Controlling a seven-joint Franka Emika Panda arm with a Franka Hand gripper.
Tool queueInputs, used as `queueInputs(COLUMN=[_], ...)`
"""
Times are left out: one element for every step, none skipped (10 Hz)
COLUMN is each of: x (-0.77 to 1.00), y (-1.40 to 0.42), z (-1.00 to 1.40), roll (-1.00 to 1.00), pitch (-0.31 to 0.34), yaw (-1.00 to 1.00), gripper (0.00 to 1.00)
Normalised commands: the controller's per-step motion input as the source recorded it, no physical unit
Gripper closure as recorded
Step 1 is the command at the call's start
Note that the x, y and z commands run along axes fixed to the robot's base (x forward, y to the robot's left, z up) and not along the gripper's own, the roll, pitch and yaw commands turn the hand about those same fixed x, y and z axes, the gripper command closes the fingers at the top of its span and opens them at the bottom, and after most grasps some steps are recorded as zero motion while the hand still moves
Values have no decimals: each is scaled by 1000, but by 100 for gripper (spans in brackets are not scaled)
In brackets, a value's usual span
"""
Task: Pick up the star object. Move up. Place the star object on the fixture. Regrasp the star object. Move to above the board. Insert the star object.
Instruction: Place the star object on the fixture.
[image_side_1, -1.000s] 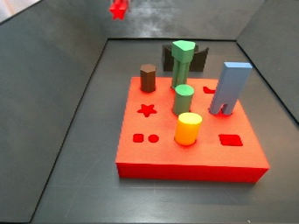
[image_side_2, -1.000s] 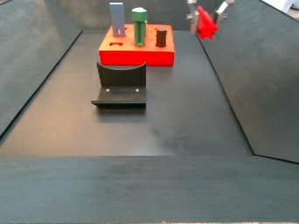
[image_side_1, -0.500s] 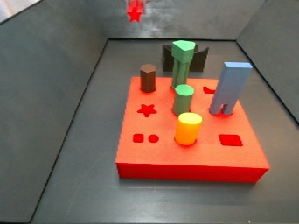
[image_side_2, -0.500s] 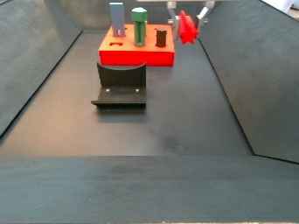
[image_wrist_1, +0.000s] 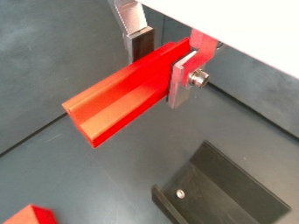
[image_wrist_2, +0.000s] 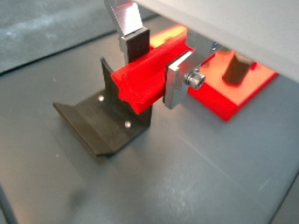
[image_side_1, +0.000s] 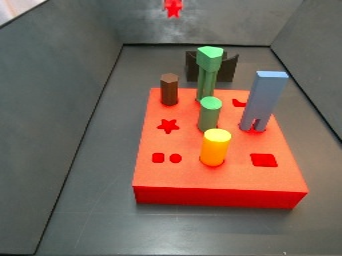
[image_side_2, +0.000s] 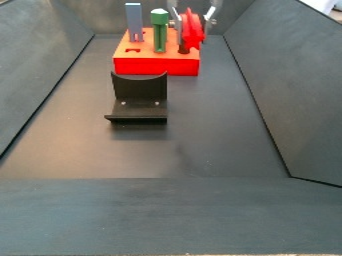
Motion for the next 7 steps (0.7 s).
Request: queueInputs(x=[1000,1000,1000,1000,1000,1000,1000], y=[194,158,149,130,117,102,94], z=[142,104,89,65,44,23,12], roll=[-1000,-1000,-1000,-1000,-1000,-867,-712], pitch=[58,84,96,117,134,136,125], yaw=[-8,-17,-23,-38,-53,-69,-78], gripper=[100,100,100,100,100,100,100])
